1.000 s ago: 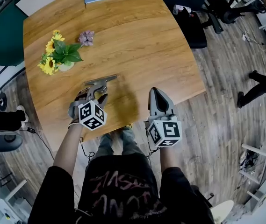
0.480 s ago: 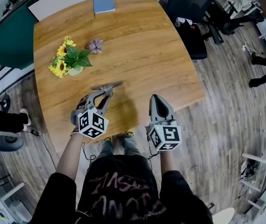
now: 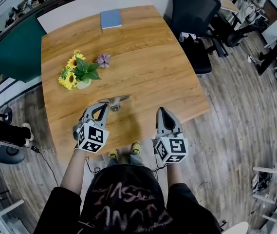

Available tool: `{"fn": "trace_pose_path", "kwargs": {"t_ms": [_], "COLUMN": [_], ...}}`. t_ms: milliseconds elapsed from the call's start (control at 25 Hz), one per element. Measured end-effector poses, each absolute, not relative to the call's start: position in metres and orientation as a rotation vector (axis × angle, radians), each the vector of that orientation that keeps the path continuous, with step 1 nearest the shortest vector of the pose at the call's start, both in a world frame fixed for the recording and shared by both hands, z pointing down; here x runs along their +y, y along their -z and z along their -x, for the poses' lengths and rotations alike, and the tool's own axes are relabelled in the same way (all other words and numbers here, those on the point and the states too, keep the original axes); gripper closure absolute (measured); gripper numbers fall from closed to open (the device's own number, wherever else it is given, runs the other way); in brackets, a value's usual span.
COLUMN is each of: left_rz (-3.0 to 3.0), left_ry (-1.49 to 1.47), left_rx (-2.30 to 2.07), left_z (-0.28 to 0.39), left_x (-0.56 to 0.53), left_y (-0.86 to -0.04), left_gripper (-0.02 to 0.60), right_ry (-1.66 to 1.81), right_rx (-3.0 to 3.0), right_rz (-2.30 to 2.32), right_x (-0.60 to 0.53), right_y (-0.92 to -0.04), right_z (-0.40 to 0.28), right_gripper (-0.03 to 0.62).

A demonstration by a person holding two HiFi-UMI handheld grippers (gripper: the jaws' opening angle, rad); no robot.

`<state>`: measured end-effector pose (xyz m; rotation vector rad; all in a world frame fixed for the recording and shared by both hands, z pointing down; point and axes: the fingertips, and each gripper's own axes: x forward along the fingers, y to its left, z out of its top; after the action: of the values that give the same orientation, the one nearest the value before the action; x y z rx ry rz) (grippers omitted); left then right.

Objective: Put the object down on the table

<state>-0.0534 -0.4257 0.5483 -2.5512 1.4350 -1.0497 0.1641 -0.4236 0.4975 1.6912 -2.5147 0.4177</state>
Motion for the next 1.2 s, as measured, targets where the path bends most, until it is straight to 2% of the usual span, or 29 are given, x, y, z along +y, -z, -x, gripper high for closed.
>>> {"fn": "trace_pose_path", "kwargs": {"t_ms": [600,1200], "left_rz": [2.497,2.399], "left_ry": [0.599,0.419], "left_rx": [1.722,1.797], "left_z": [0.099,0.124], "left_x": [-0.416,-0.410], "left_y": [-0.459,-0.408], "left_gripper": [0.569,0.569], "right_ry": [-0.317,-0.213], "right_rx": [-2.547,-2.544], "right_rz": [-1.682,-1.729], "right_x": [-0.413,-0.412], "right_y": [-0.466,-0.437], "right_z": [-0.155,-0.161], "right_gripper": [0.589,0.589]}}
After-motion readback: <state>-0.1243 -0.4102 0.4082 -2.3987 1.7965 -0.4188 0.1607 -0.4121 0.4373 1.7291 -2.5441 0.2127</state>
